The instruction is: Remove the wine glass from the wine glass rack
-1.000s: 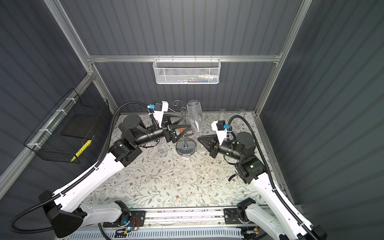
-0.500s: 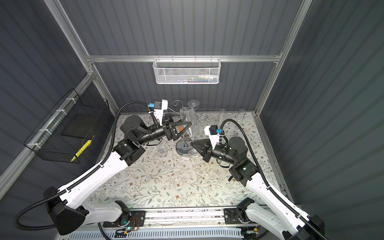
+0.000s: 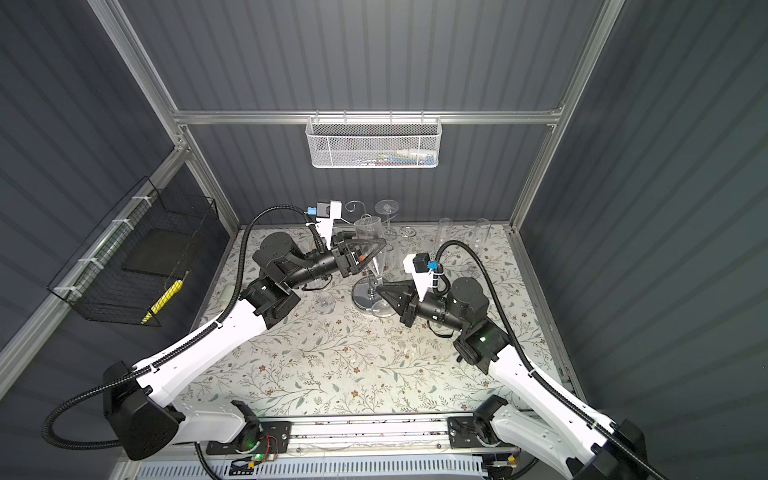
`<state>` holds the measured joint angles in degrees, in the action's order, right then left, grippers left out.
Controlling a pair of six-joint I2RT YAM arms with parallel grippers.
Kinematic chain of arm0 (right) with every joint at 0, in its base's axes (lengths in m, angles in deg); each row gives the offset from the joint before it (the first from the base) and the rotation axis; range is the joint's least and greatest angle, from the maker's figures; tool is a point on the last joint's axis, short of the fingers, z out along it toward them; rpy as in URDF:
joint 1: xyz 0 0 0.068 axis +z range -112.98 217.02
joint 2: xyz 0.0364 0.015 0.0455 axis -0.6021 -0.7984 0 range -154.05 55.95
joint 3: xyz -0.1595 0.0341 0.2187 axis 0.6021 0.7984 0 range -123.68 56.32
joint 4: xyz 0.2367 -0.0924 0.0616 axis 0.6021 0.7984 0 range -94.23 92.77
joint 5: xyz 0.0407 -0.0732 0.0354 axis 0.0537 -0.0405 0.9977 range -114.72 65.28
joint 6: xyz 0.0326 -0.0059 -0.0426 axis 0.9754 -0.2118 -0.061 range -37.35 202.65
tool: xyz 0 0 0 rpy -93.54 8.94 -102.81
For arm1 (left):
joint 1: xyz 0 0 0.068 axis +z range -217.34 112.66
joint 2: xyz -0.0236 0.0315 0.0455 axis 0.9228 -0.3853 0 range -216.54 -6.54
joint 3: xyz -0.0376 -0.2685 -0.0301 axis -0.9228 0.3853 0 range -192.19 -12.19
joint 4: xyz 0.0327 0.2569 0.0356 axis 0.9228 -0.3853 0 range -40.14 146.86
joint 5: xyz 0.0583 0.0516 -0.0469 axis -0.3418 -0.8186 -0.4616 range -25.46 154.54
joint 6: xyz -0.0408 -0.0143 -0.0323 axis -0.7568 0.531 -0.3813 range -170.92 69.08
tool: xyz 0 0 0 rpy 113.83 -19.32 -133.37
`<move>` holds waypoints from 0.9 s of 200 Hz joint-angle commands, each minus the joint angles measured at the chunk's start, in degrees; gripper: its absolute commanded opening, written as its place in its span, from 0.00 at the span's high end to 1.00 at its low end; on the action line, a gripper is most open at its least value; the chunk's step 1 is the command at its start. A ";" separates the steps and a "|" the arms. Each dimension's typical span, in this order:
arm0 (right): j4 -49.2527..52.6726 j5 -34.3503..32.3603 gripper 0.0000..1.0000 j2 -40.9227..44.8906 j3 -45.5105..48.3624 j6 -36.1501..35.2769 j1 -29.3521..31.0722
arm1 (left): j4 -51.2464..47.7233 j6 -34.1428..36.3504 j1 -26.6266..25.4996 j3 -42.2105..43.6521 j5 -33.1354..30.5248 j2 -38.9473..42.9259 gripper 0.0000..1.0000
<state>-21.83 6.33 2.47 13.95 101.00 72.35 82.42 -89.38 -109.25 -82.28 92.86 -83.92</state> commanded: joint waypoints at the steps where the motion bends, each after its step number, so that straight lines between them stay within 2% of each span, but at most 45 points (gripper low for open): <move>1: -3.31 -1.12 1.00 -0.09 0.53 -0.07 0.44 | 3.36 -2.49 -0.07 0.61 0.33 0.40 0.45; 25: -3.05 -1.08 1.00 -0.17 0.45 -0.24 0.61 | 3.77 -3.02 -0.07 0.74 0.92 0.13 0.50; 63: -1.46 -1.12 1.00 -0.18 0.05 -0.64 0.88 | 3.24 -2.39 -0.09 0.98 0.80 0.87 0.52; 71: -0.54 -2.22 0.83 -0.14 -0.23 -0.19 0.87 | 2.80 -1.90 -0.09 1.17 0.56 1.30 0.52; 79: 0.59 -3.51 0.57 -0.16 -0.56 0.51 0.89 | 2.22 -1.43 -0.09 1.38 0.22 1.80 0.52; 84: 0.93 -3.80 0.38 -0.15 -0.68 0.54 0.90 | 1.86 -1.17 -0.09 1.52 0.00 2.14 0.52; 88: 1.07 -3.88 0.07 -0.08 -0.70 0.40 0.96 | 1.56 -0.97 -0.10 1.75 -0.20 2.50 0.52; 91: 1.06 -4.03 0.02 -0.08 -0.70 0.38 0.97 | 1.33 -0.78 -0.07 1.83 -0.25 2.69 0.52; 111: 0.82 -6.07 0.01 1.09 -0.49 0.23 0.95 | -2.19 1.47 -0.09 2.18 -0.70 4.59 0.53; 139: 2.67 -11.18 0.01 4.46 -0.26 -2.24 0.96 | -7.17 5.12 -0.06 4.07 -2.82 8.71 0.54; 145: 3.21 -14.07 0.01 5.25 -0.17 -2.87 0.82 | -8.02 5.83 -0.10 4.68 -3.58 9.72 0.54; 180: 6.66 -19.12 0.01 9.71 -0.17 -5.53 0.86 | -14.35 10.52 -0.10 7.19 -6.95 15.25 0.54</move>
<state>-17.86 -7.09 9.56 14.00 98.38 73.03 72.60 -83.92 -109.25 -76.18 88.86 -72.18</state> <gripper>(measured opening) 0.989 0.590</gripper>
